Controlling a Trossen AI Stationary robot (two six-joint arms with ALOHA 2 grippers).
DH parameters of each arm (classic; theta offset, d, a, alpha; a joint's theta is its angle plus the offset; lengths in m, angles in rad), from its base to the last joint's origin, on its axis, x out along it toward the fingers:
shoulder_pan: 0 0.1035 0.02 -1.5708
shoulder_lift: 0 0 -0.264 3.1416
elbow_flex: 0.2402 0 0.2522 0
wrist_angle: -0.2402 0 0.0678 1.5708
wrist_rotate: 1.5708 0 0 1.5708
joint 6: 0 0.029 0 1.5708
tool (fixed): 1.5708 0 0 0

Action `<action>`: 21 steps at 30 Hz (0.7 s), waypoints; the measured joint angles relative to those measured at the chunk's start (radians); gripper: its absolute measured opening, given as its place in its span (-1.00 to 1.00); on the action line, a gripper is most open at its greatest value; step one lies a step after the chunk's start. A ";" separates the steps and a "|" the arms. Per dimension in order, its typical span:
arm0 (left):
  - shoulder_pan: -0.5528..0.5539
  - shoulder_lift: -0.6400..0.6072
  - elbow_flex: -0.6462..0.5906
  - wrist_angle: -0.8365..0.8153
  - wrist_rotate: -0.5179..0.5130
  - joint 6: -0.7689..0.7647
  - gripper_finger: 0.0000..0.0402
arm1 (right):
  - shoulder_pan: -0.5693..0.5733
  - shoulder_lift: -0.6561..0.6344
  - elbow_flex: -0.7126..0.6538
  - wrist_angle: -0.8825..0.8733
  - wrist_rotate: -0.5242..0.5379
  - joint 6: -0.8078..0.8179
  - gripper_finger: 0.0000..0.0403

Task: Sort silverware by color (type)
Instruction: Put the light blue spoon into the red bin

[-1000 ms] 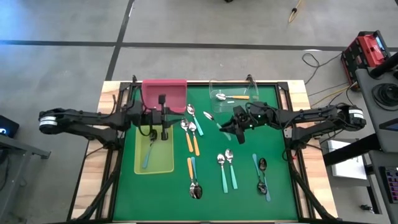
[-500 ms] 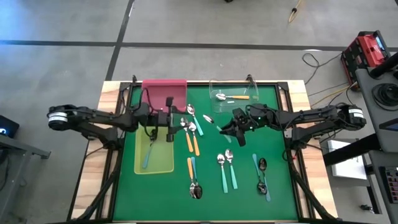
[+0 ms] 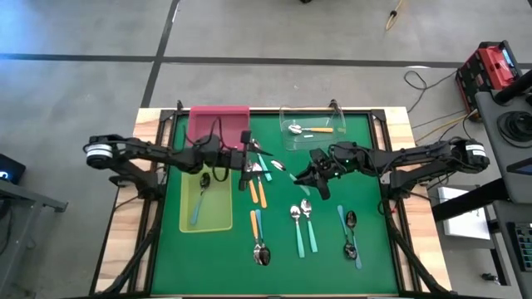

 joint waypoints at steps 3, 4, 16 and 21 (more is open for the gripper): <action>0.001 0.027 0.029 -0.021 0.032 0.013 0.11 | 0.003 0.000 0.000 0.000 -0.001 0.002 -0.78; 0.001 0.032 0.032 -0.022 0.053 0.014 0.11 | 0.003 0.000 0.000 0.000 -0.005 0.003 -0.78; 0.001 0.044 0.063 0.005 0.179 0.000 0.11 | 0.003 0.000 0.000 -0.003 -0.027 0.003 -0.78; 0.001 0.091 0.119 -0.017 0.194 -0.004 0.10 | 0.003 0.000 0.000 -0.002 -0.030 0.003 -0.78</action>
